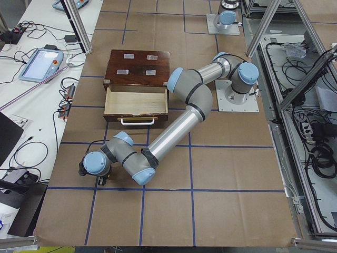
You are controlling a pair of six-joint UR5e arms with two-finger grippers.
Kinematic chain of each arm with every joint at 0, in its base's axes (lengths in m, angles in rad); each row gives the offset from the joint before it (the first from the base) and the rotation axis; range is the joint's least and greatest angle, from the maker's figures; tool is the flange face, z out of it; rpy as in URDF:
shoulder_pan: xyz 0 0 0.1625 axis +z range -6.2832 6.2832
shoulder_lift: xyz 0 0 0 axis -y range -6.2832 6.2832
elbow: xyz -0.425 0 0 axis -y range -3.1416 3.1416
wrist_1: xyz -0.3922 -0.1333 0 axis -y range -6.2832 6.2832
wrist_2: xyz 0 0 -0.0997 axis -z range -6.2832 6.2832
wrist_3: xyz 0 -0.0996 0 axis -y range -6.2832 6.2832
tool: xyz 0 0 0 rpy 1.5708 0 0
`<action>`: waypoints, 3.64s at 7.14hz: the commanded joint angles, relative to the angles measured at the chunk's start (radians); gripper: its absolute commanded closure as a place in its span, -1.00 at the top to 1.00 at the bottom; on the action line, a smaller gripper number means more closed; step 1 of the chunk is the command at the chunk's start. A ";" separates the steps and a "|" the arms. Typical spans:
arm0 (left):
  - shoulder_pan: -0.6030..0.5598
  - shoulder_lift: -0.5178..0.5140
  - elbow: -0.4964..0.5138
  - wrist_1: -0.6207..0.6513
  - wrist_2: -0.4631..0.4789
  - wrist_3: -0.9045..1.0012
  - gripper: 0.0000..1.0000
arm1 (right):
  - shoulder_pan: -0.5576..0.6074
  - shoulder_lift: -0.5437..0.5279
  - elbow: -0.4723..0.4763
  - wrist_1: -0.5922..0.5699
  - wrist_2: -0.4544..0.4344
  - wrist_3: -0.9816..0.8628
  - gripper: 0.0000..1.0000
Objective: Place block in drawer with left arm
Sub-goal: 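Lower the left gripper over the yellow cube and grasp it, then carry the yellow cube over the open drawer and release it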
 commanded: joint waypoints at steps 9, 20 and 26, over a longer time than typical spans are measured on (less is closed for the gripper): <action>0.001 0.528 -0.463 -0.138 0.029 -0.060 -0.41 | 0.000 0.000 0.000 0.000 0.000 0.000 1.00; -0.304 0.975 -1.127 0.217 0.075 -0.424 -0.41 | 0.000 0.000 -0.002 0.000 0.000 0.000 1.00; -0.301 0.960 -1.207 0.362 0.075 -0.424 0.96 | 0.000 0.000 0.000 0.000 0.000 0.000 1.00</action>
